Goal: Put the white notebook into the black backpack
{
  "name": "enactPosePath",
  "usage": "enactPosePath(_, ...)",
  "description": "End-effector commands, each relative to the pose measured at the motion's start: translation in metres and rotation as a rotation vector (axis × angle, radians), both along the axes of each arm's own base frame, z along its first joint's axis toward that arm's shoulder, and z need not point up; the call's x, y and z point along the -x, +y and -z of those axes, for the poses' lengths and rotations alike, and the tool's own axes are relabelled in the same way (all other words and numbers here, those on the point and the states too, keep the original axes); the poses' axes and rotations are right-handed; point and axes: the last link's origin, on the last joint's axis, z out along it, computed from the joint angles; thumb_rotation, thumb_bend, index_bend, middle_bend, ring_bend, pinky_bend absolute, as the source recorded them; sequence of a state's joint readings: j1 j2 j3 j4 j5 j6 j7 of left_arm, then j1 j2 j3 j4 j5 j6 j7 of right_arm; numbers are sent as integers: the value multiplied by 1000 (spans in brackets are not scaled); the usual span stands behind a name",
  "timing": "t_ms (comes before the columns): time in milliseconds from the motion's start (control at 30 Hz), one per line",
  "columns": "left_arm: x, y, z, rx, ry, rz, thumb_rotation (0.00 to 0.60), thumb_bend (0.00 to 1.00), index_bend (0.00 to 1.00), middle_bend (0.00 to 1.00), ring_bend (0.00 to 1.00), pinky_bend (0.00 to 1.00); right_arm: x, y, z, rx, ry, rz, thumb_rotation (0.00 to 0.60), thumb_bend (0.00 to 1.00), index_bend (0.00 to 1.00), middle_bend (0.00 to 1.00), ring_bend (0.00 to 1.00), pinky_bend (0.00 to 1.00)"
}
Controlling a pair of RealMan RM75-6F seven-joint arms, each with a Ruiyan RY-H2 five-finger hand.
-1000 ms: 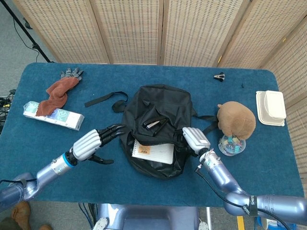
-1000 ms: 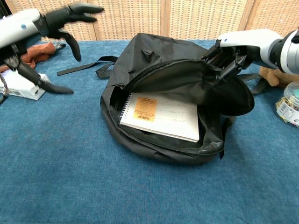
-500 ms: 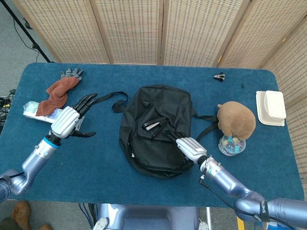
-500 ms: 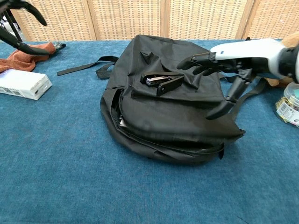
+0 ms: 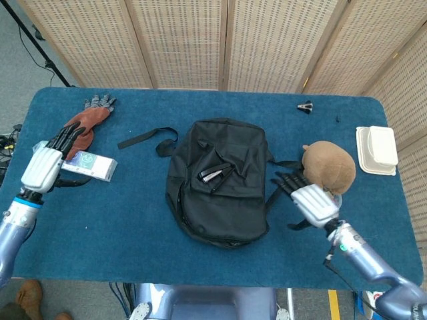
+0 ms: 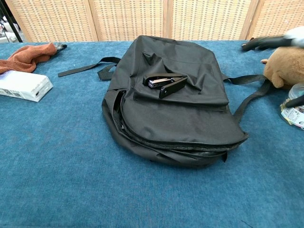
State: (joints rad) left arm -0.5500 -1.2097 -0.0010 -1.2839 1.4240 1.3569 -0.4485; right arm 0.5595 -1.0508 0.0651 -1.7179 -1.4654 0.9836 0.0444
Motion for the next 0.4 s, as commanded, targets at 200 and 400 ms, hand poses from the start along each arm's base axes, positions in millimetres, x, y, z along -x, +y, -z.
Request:
enactPosePath(200,34,-66,-23,1,9,-266,600,0,0,0,0,60,98,19,-49,325,194,68,600,0,0,0,0,0)
enactPosePath(400,42,-93,-27,-31,-6,-344,600,0,0,0,0,49,110,41,-54,415,169,70,600,0,0,0,0,0)
